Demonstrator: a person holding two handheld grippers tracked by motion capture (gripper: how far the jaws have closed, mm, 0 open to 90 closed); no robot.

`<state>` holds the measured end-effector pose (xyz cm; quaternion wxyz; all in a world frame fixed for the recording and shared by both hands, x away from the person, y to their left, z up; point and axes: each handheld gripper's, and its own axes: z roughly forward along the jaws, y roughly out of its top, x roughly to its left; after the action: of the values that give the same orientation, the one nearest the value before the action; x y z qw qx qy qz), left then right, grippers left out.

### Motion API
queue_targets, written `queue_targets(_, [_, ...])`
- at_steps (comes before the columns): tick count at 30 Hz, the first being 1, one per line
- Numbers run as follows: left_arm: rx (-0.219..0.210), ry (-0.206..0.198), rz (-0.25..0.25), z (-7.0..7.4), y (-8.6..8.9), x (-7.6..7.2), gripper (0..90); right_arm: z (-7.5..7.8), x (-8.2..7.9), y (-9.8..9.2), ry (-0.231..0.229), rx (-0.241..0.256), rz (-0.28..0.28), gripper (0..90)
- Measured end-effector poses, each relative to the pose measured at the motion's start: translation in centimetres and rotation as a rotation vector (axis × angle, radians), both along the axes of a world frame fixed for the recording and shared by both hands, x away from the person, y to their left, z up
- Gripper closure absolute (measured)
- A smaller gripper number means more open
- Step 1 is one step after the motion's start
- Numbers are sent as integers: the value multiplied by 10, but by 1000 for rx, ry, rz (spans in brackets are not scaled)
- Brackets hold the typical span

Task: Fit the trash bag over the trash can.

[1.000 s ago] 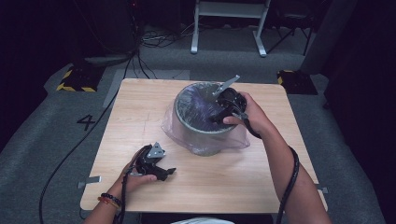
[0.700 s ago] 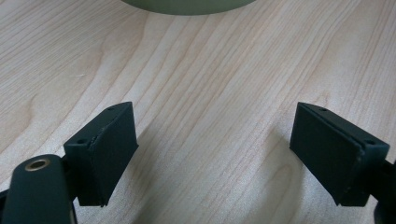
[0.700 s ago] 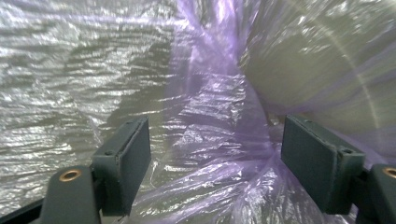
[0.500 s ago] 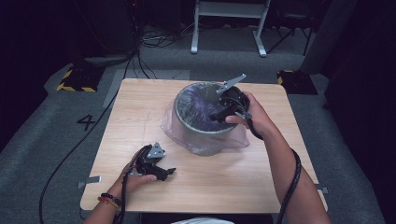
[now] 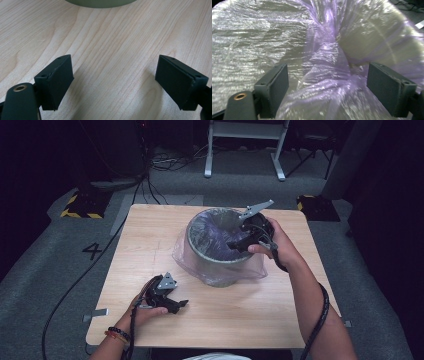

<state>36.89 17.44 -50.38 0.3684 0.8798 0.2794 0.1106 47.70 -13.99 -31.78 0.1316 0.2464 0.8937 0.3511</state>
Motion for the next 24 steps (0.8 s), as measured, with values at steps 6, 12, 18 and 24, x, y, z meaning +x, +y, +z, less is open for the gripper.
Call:
queue_targets(6, [0,0,0,0,0,0,145,6,-7,-10,-27,33,0,183])
queue_targets(12, [0,0,0,0,0,0,146,11,-15,-19,-49,54,10,185])
queue_targets(18, [0,0,0,0,0,0,145,14,-23,-28,-69,69,15,185])
queue_targets(24, [0,0,0,0,0,0,145,13,-30,-42,-81,86,3,184])
